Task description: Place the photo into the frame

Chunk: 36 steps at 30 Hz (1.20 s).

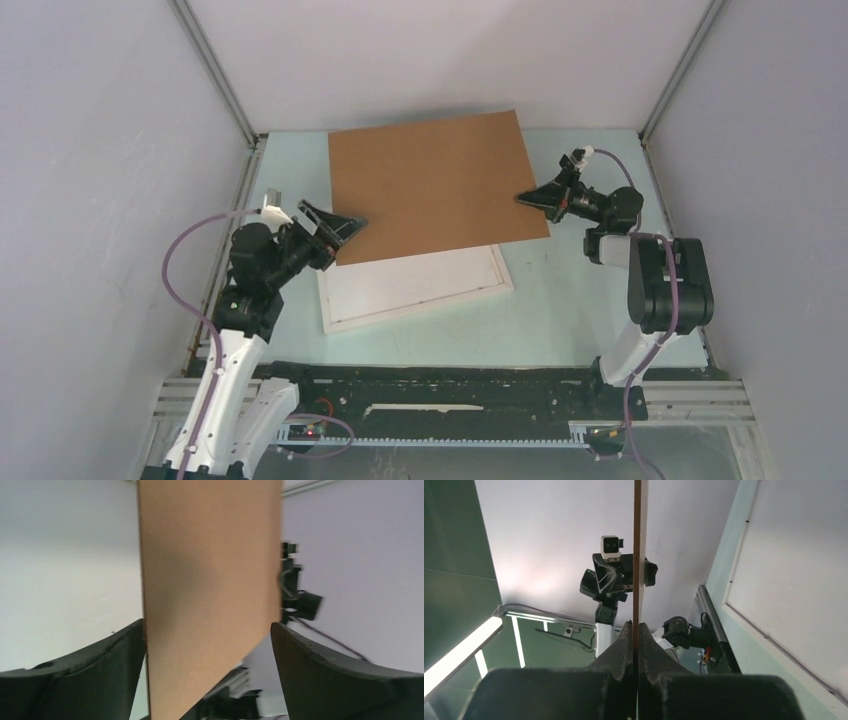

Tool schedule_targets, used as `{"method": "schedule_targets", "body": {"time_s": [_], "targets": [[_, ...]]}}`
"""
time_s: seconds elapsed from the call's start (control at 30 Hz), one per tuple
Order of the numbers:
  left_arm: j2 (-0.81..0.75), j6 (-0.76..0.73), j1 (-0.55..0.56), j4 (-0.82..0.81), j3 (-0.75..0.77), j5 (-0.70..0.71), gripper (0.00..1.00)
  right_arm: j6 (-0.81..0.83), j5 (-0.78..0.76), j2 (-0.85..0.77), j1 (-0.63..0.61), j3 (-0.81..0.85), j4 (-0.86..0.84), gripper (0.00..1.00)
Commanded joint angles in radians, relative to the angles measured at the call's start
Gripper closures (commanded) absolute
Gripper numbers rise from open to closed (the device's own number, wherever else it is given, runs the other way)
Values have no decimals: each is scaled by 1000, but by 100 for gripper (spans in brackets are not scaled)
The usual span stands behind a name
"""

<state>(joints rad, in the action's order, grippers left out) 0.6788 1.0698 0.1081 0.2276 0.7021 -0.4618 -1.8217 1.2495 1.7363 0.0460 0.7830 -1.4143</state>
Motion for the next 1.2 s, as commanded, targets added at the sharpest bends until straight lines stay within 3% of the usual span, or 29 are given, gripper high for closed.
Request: {"method": "schedule_targets", "body": {"time_s": [0.0, 0.13, 0.27, 0.43, 0.57, 0.63, 0.73, 0.93, 1.17], "targets": [[40, -282, -6, 242, 54, 106, 4, 68, 0, -3, 7, -15, -18, 100], [24, -390, -11, 355, 21, 266, 2, 223, 6, 1, 9, -35, 130, 100], [-4, -424, -50, 439, -2, 403, 0, 256, 13, 49, 14, -29, 133, 100], [5, -418, -229, 418, -23, 355, 2, 342, 30, 90, 21, -32, 214, 100], [134, -394, -379, 355, -23, 242, 3, 458, 31, 68, 6, -36, 361, 100], [222, -386, -397, 293, -18, 239, 5, 550, 19, 49, -4, -35, 483, 100], [379, -399, -399, 240, 7, 240, 13, 721, 2, 5, -25, -24, 707, 100], [632, -517, -395, 253, 91, 270, 44, 886, -10, -15, -65, 7, 926, 100], [703, -550, -392, 223, 55, 240, 55, 958, -32, -11, -111, 68, 1034, 100]]}}
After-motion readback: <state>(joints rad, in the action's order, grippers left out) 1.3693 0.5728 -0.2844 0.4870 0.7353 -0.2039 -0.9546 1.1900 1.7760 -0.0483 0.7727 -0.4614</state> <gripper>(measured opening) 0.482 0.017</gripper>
